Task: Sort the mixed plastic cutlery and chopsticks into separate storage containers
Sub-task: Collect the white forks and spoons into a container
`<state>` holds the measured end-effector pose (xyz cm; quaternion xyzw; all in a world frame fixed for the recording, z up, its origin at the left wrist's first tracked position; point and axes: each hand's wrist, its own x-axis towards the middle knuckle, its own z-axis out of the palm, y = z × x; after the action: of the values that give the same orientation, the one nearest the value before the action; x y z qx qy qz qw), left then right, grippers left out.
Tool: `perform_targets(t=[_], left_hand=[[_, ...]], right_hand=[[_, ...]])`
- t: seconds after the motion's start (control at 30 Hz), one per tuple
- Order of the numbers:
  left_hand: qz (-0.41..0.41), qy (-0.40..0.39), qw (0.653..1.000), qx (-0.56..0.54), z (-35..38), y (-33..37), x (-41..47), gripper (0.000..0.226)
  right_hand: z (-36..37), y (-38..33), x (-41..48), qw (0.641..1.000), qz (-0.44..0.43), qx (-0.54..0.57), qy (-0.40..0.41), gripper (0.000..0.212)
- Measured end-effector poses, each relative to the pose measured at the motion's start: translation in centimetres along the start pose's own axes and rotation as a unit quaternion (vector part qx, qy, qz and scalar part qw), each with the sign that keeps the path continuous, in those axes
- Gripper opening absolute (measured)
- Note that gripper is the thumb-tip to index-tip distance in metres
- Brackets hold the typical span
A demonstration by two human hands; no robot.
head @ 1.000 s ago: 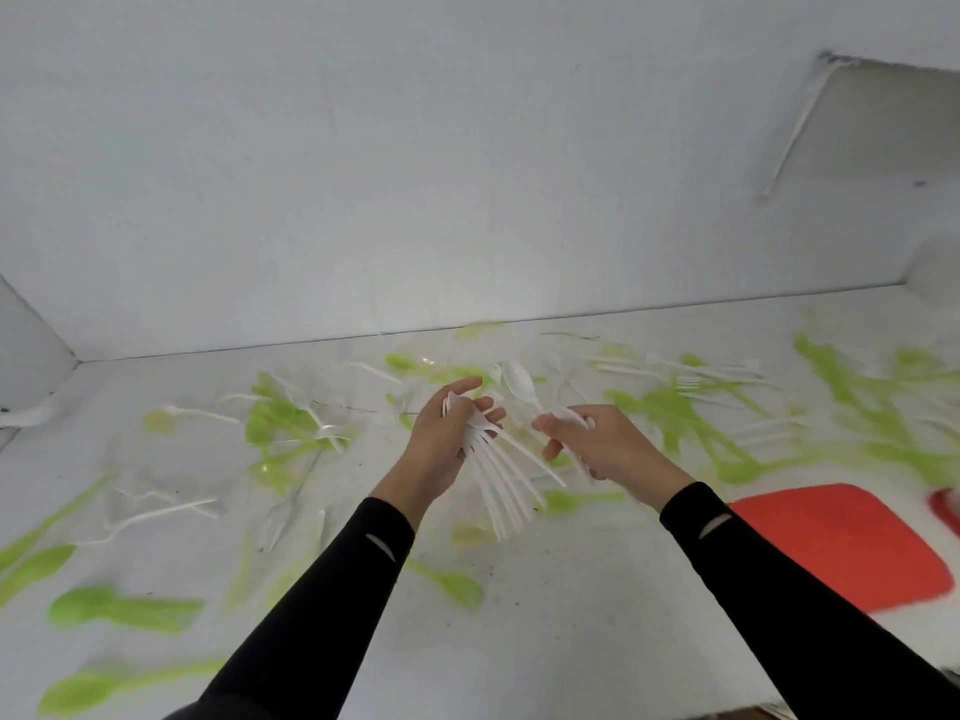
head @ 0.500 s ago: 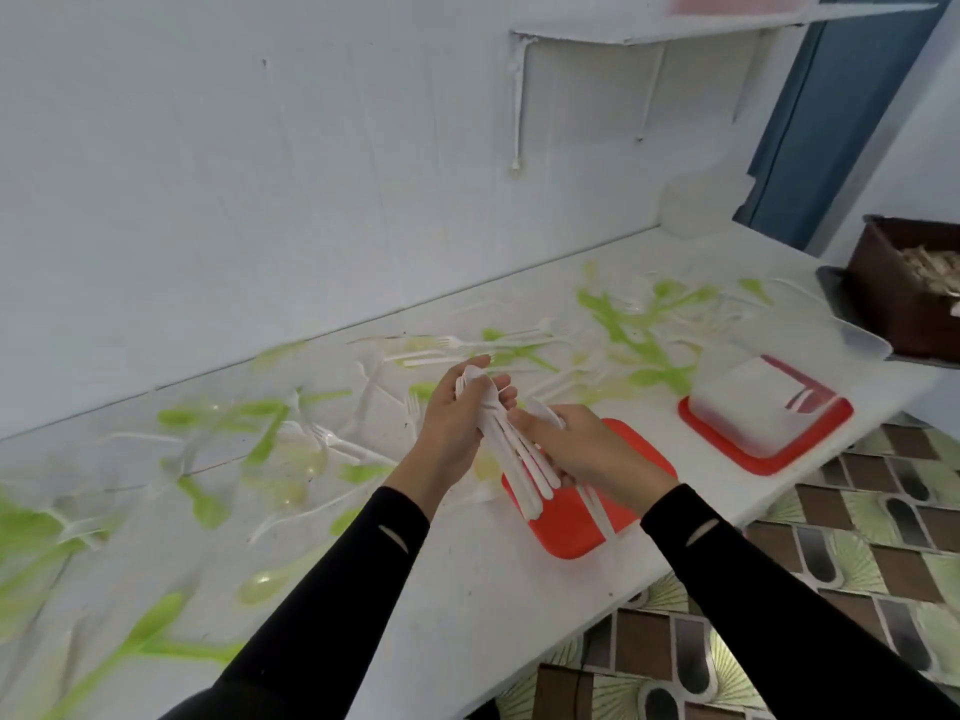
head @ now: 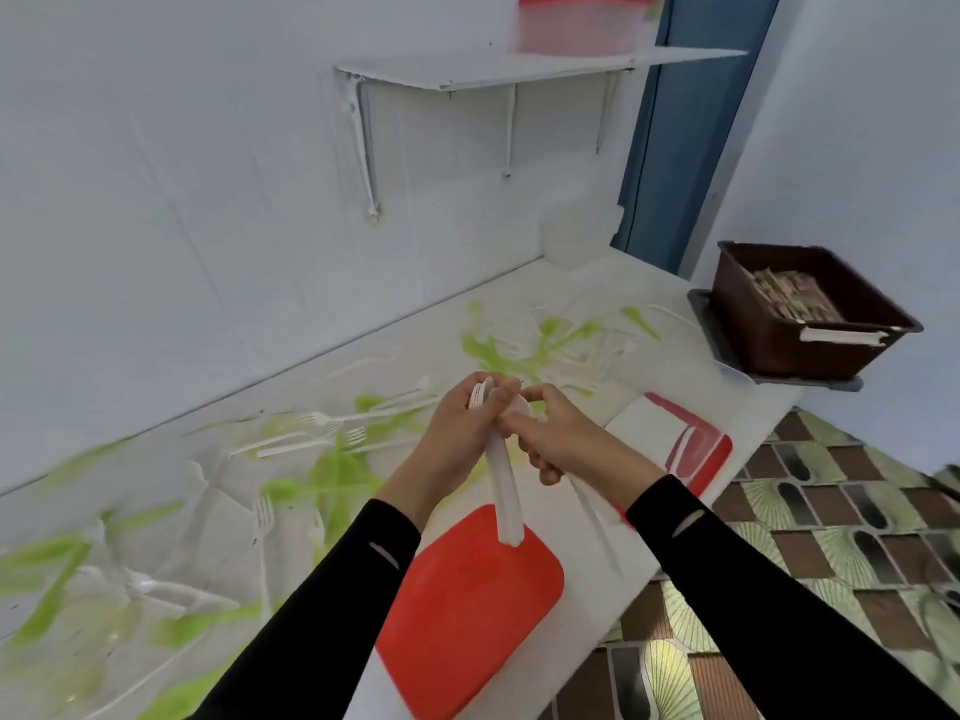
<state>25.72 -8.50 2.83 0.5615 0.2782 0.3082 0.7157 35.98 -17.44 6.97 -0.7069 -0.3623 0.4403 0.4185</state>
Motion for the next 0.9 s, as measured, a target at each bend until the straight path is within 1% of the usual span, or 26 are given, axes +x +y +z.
perform_targets(t=[0.07, 0.1, 0.2, 0.23, 0.33, 0.43, 0.53, 0.63, 0.7, 0.73, 0.83, 0.9], left_hand=[[0.005, 0.033, 0.999, -0.003, 0.2, -0.1, 2.2, 0.023], [0.006, 0.046, 0.999, -0.023, 0.2, 0.0, 2.9, 0.021], [0.015, 0.068, 0.994, -0.089, 0.1, 0.6, 5.3, 0.016], [0.017, 0.073, 0.993, -0.091, 0.0, 1.0, 5.8, 0.015], [0.017, 0.085, 0.993, -0.083, -0.4, 1.5, 7.2, 0.017], [0.006, 0.102, 0.99, -0.097, -0.2, 2.0, 7.8, 0.019], [-0.012, 0.126, 0.988, -0.09, 0.3, 2.3, 8.4, 0.032], [0.011, 0.167, 0.984, -0.064, 1.3, 1.9, 9.5, 0.044], [0.03, 0.187, 0.982, -0.021, 3.0, 1.3, 10.6, 0.048], [0.034, 0.186, 0.982, -0.016, 3.9, 1.2, 10.9, 0.044], [0.054, 0.196, 0.978, -0.038, 7.0, 0.9, 12.6, 0.03], [0.065, 0.253, 0.965, -0.031, 9.2, 0.9, 13.7, 0.026]], right_hand=[[-1.5, -0.5, 1.6, 0.999, -0.01, -0.023, 0.021, 0.047], [-2.0, -0.7, 2.2, 0.999, -0.016, -0.024, 0.035, 0.047], [-3.9, -1.6, 4.8, 0.997, -0.033, 0.026, 0.065, 0.03], [-4.5, -1.9, 5.7, 0.997, -0.036, 0.032, 0.062, 0.031], [-6.0, -2.7, 7.4, 0.997, -0.054, 0.032, 0.04, 0.05], [-6.9, -2.7, 9.5, 0.994, -0.089, 0.055, 0.024, 0.056], [-7.1, -2.3, 11.7, 0.989, -0.103, 0.106, 0.005, 0.045], [-7.3, -2.4, 13.1, 0.983, -0.1, 0.151, -0.028, 0.03], [-8.1, -2.2, 14.0, 0.982, -0.12, 0.137, -0.042, 0.021], [-8.4, -1.8, 14.4, 0.983, -0.141, 0.117, -0.032, 0.019], [-10.4, -1.1, 15.8, 0.978, -0.208, 0.032, -0.005, 0.022], [-12.5, -0.6, 16.6, 0.972, -0.235, 0.017, -0.014, 0.028]])
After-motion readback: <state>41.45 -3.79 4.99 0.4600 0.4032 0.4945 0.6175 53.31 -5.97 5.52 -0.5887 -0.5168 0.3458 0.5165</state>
